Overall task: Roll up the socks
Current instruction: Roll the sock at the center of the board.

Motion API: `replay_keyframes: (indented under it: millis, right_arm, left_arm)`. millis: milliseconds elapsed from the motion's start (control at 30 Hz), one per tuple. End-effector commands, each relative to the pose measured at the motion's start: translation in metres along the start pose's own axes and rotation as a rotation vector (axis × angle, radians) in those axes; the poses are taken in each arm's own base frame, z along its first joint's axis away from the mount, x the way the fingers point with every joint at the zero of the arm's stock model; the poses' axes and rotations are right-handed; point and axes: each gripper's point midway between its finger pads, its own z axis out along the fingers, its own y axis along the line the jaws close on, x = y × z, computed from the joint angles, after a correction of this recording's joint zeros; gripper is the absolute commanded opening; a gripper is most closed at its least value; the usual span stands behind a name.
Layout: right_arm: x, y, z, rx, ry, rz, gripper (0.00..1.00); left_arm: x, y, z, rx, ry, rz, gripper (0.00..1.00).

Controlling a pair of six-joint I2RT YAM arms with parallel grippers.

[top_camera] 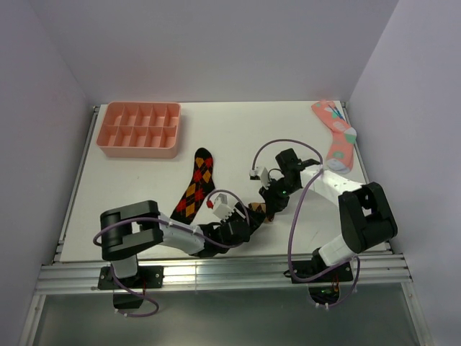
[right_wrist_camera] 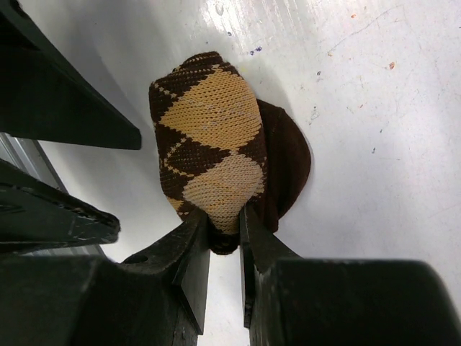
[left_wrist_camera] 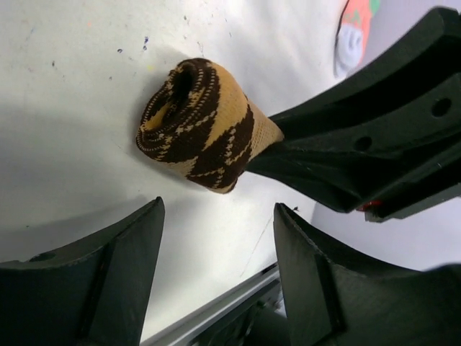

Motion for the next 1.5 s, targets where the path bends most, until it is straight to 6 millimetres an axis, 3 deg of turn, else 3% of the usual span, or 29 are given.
replay_keyframes:
  millis: [0, 333, 500, 533, 567, 667, 1200, 1467]
  right_arm:
    - [0.046, -0.014, 0.005, 0.06, 0.183, 0.043, 0.0]
    - [0.042, -0.012, 0.003, 0.033, 0.193, 0.054, 0.0]
    - [0.043, -0.01, 0.002, 0.02, 0.203, 0.061, 0.0]
    - [0.042, -0.01, 0.002, 0.019, 0.205, 0.062, 0.0]
    - [0.043, -0.009, 0.001, 0.013, 0.209, 0.067, 0.0]
    - [0.042, -0.006, -0.001, -0.005, 0.212, 0.069, 0.0]
    - [0.053, 0.014, -0.003, -0.218, 0.245, 0.161, 0.0]
    - [0.047, 0.027, -0.01, -0.331, 0.212, 0.196, 0.0]
  left_arm:
    - [-0.006, -0.019, 0.005, 0.088, -0.095, -0.203, 0.68]
    - [-0.022, 0.003, 0.015, 0.053, -0.26, -0.315, 0.7]
    - [-0.018, 0.001, 0.022, 0.019, -0.284, -0.356, 0.71]
    - [-0.02, 0.012, 0.024, -0.027, -0.306, -0.323, 0.71]
    - [-0.017, 0.001, 0.026, -0.023, -0.315, -0.372, 0.72]
    - [-0.014, 0.01, 0.028, -0.051, -0.344, -0.389, 0.74]
    - [-0.012, 0.045, 0.034, -0.079, -0.34, -0.541, 0.73]
    - [-0.006, 0.056, 0.039, -0.113, -0.309, -0.588, 0.74]
